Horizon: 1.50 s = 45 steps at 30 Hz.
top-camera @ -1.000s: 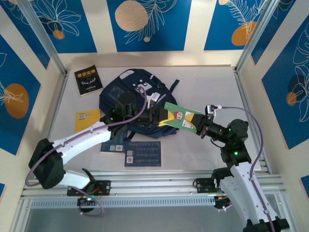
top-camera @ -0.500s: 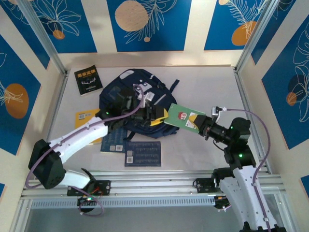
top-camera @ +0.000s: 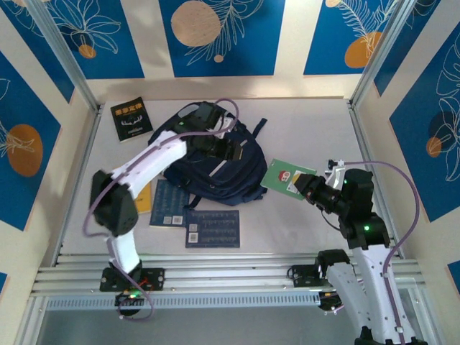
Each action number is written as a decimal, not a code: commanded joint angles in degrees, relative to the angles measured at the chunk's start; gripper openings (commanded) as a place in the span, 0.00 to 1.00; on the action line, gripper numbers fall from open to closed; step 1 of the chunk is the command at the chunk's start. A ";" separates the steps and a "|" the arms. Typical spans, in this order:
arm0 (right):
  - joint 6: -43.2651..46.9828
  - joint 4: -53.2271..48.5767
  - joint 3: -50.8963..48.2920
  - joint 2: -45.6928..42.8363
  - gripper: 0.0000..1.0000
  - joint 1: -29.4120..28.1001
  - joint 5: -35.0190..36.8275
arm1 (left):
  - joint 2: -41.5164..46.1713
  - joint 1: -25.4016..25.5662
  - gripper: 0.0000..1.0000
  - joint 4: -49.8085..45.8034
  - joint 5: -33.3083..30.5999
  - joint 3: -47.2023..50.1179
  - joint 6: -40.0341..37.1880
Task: Pack books, pencil case, and school supplies into a backpack
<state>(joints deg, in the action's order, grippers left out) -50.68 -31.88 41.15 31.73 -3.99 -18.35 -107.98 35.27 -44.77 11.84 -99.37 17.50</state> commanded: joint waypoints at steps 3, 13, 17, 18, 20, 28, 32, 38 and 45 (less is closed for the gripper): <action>4.12 -0.29 0.62 -0.19 0.00 -0.03 -0.65 | -7.19 -2.28 0.67 -8.64 -4.04 -7.10 -8.03; 4.85 1.04 -2.53 0.78 0.00 0.03 -2.07 | -12.34 -3.14 0.55 -4.37 9.40 -5.79 -5.34; 4.28 2.55 -3.50 1.88 0.00 0.18 -3.22 | -12.06 -3.10 0.46 -3.08 11.53 -4.26 -5.02; 4.08 2.99 -3.74 2.17 0.00 0.14 -3.50 | -11.92 -3.02 0.43 -3.08 12.08 -4.09 -5.22; 3.91 3.60 -4.05 2.68 0.00 0.15 -3.88 | -11.81 -3.01 0.37 -3.27 12.26 -3.89 -5.57; 3.92 4.01 -4.08 3.20 0.00 0.12 -3.54 | -13.73 -3.01 0.03 -5.12 11.22 -6.28 -5.81; 4.99 1.62 -3.15 3.19 0.00 0.13 -0.70 | -12.00 -3.41 0.00 -6.66 12.37 -10.87 -5.63; 3.60 1.15 -3.29 3.39 0.00 0.15 2.64 | -8.93 -5.21 0.00 -10.86 13.92 -22.03 -5.07; -0.80 6.14 -5.03 6.48 0.00 0.29 0.98 | -5.41 -9.43 0.00 -10.74 18.23 -28.39 -3.80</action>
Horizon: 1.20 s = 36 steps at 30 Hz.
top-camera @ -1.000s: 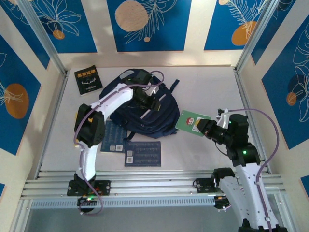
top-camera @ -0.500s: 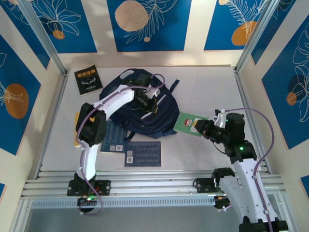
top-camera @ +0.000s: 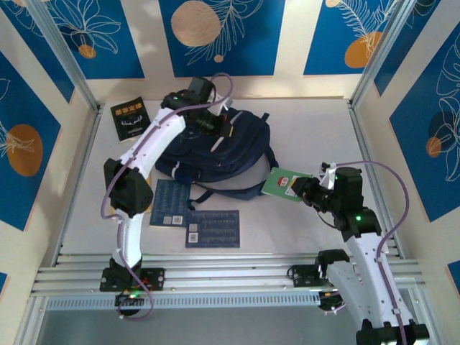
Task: Pack books, pencil case, and school supplies into a backpack
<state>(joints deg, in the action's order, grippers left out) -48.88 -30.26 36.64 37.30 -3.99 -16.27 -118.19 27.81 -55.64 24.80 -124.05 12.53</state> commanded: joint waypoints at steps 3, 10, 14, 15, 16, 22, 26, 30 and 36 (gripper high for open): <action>-5.71 10.86 -1.86 3.83 0.00 0.30 -4.91 | 4.84 -3.58 0.00 1.12 9.30 -4.26 1.75; -16.15 30.93 -3.33 14.95 0.00 0.24 -10.36 | 4.43 -5.03 0.00 2.43 17.44 -4.89 1.15; -22.83 42.35 -1.72 24.55 0.00 -1.77 -10.82 | 4.78 -5.23 0.00 3.16 20.19 -4.89 1.08; -23.87 44.40 -0.55 27.36 0.00 -2.86 -10.85 | 4.94 -5.33 0.00 3.33 20.94 -4.85 1.03; -24.51 46.13 0.67 29.87 0.00 -3.89 -10.89 | 4.91 -5.47 0.00 3.42 21.43 -4.88 1.08; -28.19 55.82 8.88 44.97 0.00 -9.41 -9.01 | 5.81 -6.47 0.00 5.06 25.21 -3.63 1.72; -30.21 60.33 15.32 54.30 0.00 -10.92 -8.86 | 6.92 -7.37 0.00 6.68 27.32 -2.03 2.68; -31.95 61.90 22.35 63.93 0.00 -13.08 -8.16 | 7.06 -7.82 0.00 8.74 29.38 -1.50 4.07; -33.14 58.60 34.45 77.56 0.00 -17.50 -4.71 | 6.35 -7.83 0.00 10.14 30.64 -2.34 5.40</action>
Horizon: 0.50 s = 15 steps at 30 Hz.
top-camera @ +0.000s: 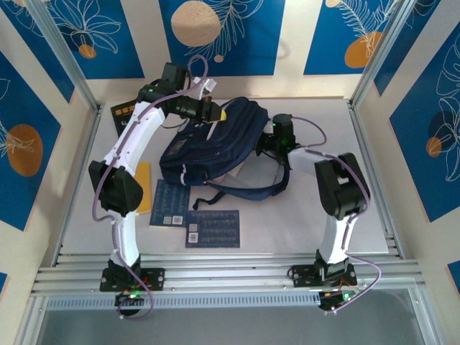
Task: Pack books, pencil case, and school supplies into a backpack
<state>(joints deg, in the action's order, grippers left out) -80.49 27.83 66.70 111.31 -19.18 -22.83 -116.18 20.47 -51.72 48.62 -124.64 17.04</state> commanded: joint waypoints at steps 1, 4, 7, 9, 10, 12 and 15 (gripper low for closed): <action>-1.80 0.53 5.97 5.23 0.00 -3.13 2.71 | 4.07 -0.44 0.00 6.31 6.96 -1.90 0.95; -2.48 0.57 10.96 9.71 0.02 -5.39 6.33 | 3.35 -0.43 0.00 6.54 7.43 -2.04 1.29; -2.46 -2.25 16.96 13.97 0.08 -7.28 9.60 | 2.69 -0.50 0.00 7.36 8.13 -2.19 2.09; -3.27 -2.79 20.05 16.24 0.21 -8.33 11.69 | 2.23 -0.40 0.00 8.31 8.63 -2.51 3.11; -3.97 -2.62 20.33 16.56 0.28 -8.79 13.60 | 1.92 -0.37 0.00 8.74 8.77 -2.70 3.53; -5.94 -0.74 18.64 15.94 0.43 -9.21 20.49 | 0.96 0.42 0.00 10.77 9.25 -3.09 5.74; -8.28 2.51 15.78 14.53 0.48 -8.42 29.32 | -0.83 2.36 0.00 11.57 9.15 -4.95 6.52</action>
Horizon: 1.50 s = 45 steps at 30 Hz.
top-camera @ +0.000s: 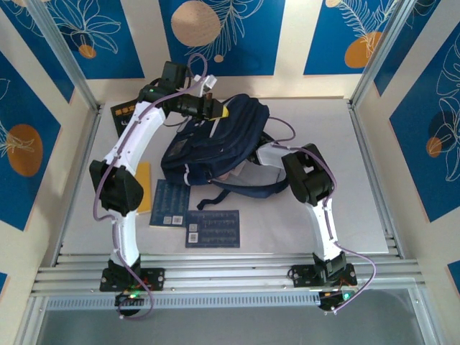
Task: Pack books, pencil case, and school supplies into a backpack
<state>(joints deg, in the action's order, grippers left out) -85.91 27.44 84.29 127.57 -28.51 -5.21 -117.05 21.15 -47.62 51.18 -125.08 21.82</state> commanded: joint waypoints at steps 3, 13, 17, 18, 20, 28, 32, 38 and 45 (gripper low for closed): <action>-3.74 6.40 -2.32 -2.34 0.54 3.52 12.86 | -1.47 2.89 0.00 7.63 6.63 -6.15 1.90; 3.92 9.48 -6.68 -8.69 0.80 12.38 9.03 | -4.02 3.20 0.00 8.95 6.47 -9.11 2.31; 7.19 6.63 -8.42 -10.96 0.93 14.53 5.05 | -4.50 2.72 0.00 10.44 6.31 -10.30 3.34; 8.28 4.99 -8.46 -11.25 0.98 14.80 3.28 | -4.50 2.62 0.00 11.12 5.94 -10.28 3.84; 11.22 0.67 -7.87 -11.82 1.00 15.27 -0.46 | -4.88 2.21 0.00 12.73 5.38 -10.36 5.02; 19.40 -17.50 -14.21 -22.00 1.00 16.43 -4.90 | -8.62 -0.69 0.00 21.88 4.25 -10.03 13.82; 19.59 -12.80 -24.26 -29.96 0.98 16.89 -7.80 | -10.84 -1.10 0.00 24.43 2.56 -10.19 16.68; 18.44 -12.69 -35.76 -41.07 0.92 20.18 -12.07 | -14.01 -0.84 0.00 25.53 0.50 -10.06 19.37; 16.92 -30.93 -40.74 -54.70 0.87 26.49 -8.32 | -14.27 1.11 0.00 19.55 -3.17 -9.28 15.25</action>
<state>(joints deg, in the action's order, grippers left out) -69.19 7.16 44.05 78.48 -3.86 -15.55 -131.76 22.02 -27.18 50.48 -132.66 39.38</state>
